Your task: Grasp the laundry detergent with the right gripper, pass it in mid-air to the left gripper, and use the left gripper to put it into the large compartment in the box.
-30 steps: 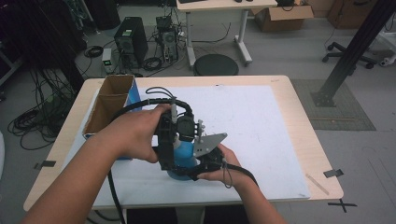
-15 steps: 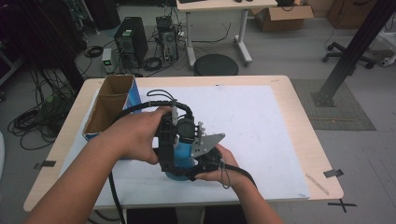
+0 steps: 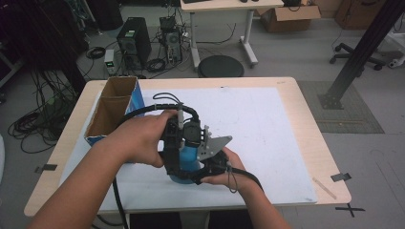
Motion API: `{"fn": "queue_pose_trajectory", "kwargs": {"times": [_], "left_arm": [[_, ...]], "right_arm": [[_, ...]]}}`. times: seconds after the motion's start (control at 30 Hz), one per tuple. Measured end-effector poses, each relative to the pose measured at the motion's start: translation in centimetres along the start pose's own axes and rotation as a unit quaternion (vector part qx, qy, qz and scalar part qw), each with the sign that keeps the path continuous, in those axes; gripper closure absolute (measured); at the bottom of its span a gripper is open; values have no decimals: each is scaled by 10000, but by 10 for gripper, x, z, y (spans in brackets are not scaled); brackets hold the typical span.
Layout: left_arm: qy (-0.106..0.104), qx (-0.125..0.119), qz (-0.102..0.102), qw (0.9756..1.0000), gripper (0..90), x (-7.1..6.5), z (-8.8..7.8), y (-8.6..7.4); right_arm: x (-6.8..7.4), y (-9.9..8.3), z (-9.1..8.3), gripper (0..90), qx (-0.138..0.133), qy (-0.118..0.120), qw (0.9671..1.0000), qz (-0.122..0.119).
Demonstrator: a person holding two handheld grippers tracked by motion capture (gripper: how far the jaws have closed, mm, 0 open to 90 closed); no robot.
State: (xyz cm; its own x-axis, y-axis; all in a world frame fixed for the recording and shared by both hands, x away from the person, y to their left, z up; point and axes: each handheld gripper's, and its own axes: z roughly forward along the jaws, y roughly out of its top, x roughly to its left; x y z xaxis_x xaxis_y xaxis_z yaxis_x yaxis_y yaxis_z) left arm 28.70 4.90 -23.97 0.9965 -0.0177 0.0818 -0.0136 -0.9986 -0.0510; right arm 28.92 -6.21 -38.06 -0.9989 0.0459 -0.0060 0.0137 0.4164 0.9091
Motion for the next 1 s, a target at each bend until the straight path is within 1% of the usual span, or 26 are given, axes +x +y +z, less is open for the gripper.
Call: {"fn": "queue_pose_trajectory", "kwargs": {"times": [0.23,0.53,0.83,0.97,1.0], "left_arm": [[47,-27,40,10000,88,0,-1,1],[-20,-54,90,9999,175,0,-1,3],[-10,-16,75,10000,198,0,-1,3],[-13,-41,103,9999,234,0,-1,3],[-42,-35,126,9999,258,0,-1,3]], "right_arm": [[0,-1,-2,449,-5,-16,10000,0],[0,0,-2,449,-25,-11,10000,-16],[0,0,-2,449,-40,-17,10000,-13],[0,1,-2,449,-50,-28,10000,-16],[0,1,-2,449,-44,-31,10000,2]]}}
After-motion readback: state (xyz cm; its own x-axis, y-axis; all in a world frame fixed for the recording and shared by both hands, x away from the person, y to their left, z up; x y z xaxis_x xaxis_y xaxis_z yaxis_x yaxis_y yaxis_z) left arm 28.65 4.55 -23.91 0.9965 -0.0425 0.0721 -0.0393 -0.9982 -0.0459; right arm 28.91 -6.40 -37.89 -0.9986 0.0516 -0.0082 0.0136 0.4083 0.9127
